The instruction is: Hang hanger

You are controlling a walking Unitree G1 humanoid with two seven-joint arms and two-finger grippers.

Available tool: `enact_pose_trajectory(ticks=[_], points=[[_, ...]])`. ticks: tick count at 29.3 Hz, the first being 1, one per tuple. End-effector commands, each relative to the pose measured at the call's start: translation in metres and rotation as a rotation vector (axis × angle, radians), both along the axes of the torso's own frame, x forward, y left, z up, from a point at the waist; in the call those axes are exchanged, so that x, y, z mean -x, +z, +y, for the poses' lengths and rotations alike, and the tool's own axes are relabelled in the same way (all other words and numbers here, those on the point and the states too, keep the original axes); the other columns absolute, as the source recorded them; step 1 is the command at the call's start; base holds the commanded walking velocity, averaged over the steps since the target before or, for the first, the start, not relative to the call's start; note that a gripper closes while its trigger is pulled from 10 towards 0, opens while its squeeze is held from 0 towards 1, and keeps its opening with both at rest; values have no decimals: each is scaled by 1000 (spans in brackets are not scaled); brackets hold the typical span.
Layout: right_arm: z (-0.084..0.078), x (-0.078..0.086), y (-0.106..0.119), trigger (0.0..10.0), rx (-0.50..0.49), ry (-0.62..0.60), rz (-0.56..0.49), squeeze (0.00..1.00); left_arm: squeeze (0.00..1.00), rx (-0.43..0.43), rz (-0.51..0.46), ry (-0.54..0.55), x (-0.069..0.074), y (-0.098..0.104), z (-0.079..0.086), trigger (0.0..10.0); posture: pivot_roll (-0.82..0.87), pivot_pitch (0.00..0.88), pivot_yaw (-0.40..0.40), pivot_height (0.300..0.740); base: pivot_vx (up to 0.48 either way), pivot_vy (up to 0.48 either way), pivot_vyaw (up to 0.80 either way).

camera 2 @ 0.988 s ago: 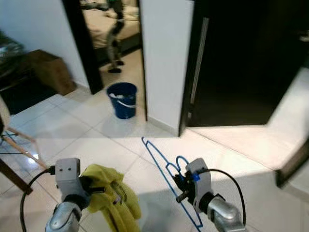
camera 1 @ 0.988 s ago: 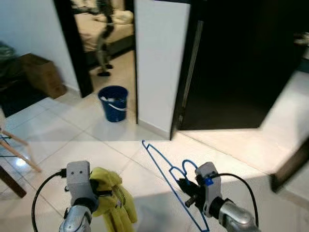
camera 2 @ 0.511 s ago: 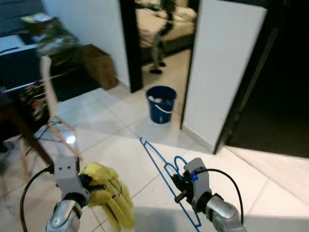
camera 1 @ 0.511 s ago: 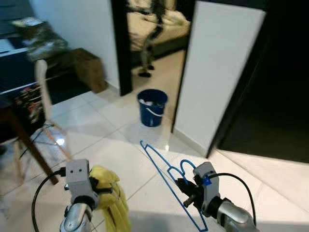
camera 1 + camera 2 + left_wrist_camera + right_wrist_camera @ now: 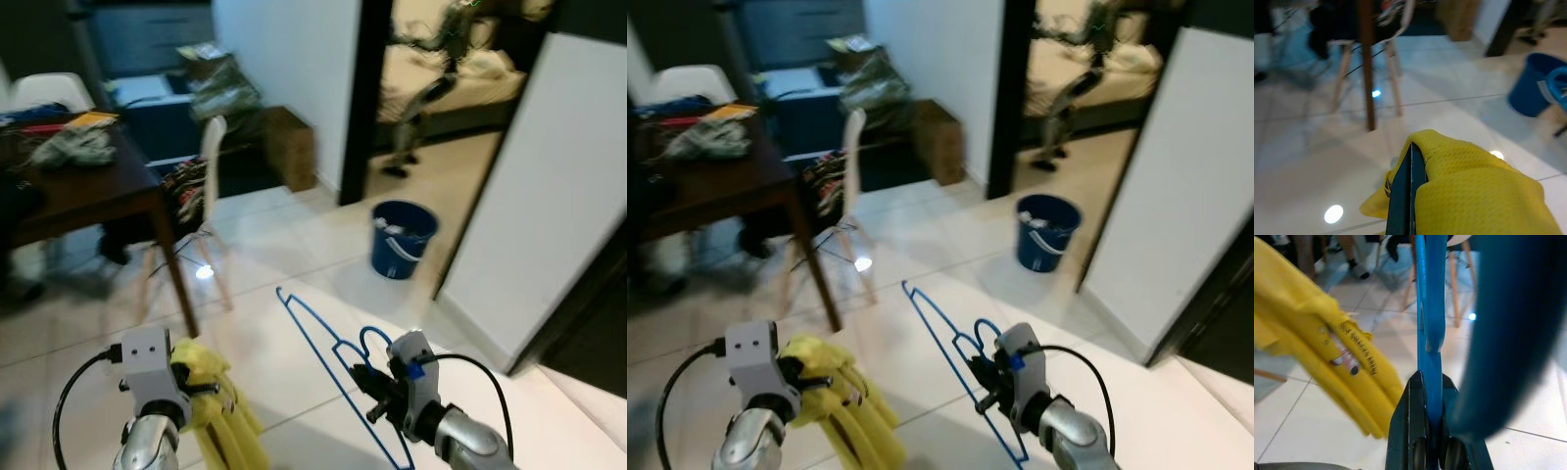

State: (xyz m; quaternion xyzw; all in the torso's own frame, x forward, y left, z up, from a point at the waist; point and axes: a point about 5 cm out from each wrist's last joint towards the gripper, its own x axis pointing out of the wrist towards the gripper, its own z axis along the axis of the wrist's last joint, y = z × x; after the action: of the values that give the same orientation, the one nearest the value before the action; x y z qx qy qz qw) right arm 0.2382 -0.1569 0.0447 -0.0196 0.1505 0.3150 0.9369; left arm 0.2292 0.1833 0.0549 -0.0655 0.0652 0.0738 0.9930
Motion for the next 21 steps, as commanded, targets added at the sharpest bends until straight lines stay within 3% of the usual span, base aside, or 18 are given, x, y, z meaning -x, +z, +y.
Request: enact_pose_trajectory(ticks=[1,4,21], points=[[0,1,0,10000,0,4,-3,0,0,0,-4,-18,-2,1,-2,10000,-19,0,-29,736,0,0,763],[0,2,0,10000,-4,5,-3,0,0,-17,-16,-34,-2,3,-3,10000,-19,0,-27,736,124,0,763],[1,5,4,10000,-48,10,-17,0,0,-32,-43,-16,0,10,3,10000,-11,0,-22,736,480,0,767]])
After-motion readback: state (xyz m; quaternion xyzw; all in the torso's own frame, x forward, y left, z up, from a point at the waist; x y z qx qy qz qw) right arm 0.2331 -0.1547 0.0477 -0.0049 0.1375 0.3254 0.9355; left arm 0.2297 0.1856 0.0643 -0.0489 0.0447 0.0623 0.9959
